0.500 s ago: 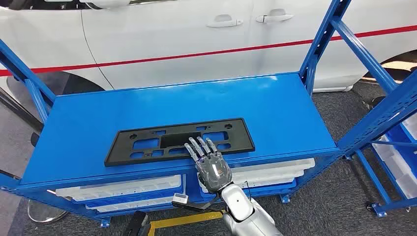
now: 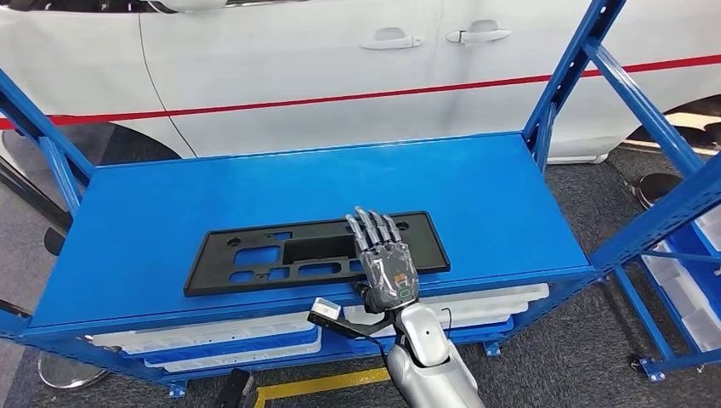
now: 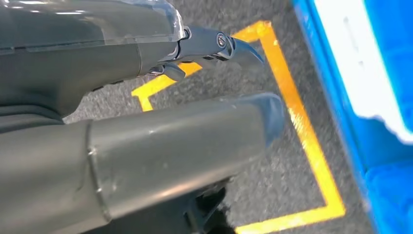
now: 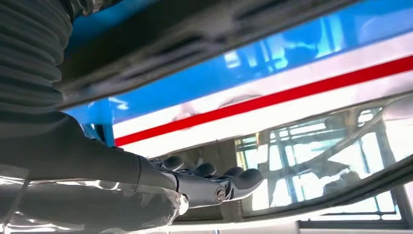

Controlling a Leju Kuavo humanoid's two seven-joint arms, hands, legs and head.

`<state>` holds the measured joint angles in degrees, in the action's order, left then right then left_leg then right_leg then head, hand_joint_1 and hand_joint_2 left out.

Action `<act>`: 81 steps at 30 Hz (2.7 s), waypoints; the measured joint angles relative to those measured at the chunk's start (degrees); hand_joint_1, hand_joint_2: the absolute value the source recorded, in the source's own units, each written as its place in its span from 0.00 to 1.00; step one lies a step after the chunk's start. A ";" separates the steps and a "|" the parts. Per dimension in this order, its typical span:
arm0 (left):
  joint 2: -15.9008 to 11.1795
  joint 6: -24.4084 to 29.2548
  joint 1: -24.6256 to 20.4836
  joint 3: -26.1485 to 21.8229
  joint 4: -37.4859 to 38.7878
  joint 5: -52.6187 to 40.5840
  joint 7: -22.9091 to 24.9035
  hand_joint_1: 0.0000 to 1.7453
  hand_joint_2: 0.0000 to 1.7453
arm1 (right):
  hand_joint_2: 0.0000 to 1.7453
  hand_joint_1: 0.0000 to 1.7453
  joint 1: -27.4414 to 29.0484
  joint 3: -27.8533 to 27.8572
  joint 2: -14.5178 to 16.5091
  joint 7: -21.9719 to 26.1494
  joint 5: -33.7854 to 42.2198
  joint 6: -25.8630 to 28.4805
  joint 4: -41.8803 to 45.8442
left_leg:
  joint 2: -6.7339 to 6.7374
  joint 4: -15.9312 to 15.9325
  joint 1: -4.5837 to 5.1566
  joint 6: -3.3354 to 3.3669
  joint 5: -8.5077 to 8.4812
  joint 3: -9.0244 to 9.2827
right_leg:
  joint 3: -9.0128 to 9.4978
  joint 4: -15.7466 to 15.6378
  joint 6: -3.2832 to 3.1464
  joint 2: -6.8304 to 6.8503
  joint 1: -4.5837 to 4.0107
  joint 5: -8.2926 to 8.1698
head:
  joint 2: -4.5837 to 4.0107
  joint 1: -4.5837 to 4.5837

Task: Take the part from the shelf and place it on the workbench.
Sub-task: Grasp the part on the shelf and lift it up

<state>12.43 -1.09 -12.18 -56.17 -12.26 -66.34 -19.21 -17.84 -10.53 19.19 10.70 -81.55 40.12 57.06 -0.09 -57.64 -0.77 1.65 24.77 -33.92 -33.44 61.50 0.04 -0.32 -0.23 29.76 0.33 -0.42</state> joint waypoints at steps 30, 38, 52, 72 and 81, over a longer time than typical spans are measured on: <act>0.02 1.81 -0.29 0.41 0.00 1.21 -0.42 0.00 0.00 | 1.00 1.00 -0.01 4.46 0.39 2.07 5.98 -0.02 -1.02 | -0.12 -0.04 0.07 -0.20 0.69 0.70 | -1.33 -0.79 0.10 0.03 0.39 -2.00 | 0.00 0.01; 0.04 2.75 -0.38 0.37 0.00 2.14 -1.26 0.00 0.00 | 1.00 1.00 0.76 4.47 0.10 3.47 6.67 0.00 -0.80 | -0.16 -0.35 -0.12 -0.01 1.17 1.10 | -4.49 5.19 1.11 0.26 1.38 -1.50 | 0.00 0.01; 0.05 8.80 -0.57 -1.21 0.00 6.26 -3.13 0.00 0.50 | 1.00 1.00 1.37 5.02 0.20 7.63 13.90 0.08 1.46 | -0.23 -13.10 -0.36 -2.78 6.27 -4.34 | -0.78 -2.47 -1.45 0.21 0.90 -3.64 | 0.00 -0.05; 0.59 5.92 0.31 -0.96 0.00 6.40 -8.68 0.00 1.00 | 1.00 1.00 5.36 -1.61 -0.76 22.72 21.02 0.00 28.83 | -0.37 -1.02 0.14 -0.67 2.09 1.10 | -1.79 -1.74 -0.09 0.04 0.46 -3.68 | 0.00 -0.04; 0.90 4.04 0.83 0.76 0.00 5.09 -8.90 0.00 1.00 | 1.00 1.00 6.90 -2.10 -0.84 26.61 15.42 -0.01 34.19 | -0.23 -16.83 -0.08 -2.89 9.59 -6.14 | -1.12 -2.78 -1.72 0.14 0.78 -3.84 | 0.00 -0.06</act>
<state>13.33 2.95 -11.35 -55.41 -12.26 -61.25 -28.11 -10.94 -12.63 18.35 37.32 -66.12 40.11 91.24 -0.32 -74.47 -0.85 -1.23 34.36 -40.06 -34.56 58.72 -1.68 -0.18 0.55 25.92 0.33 -0.48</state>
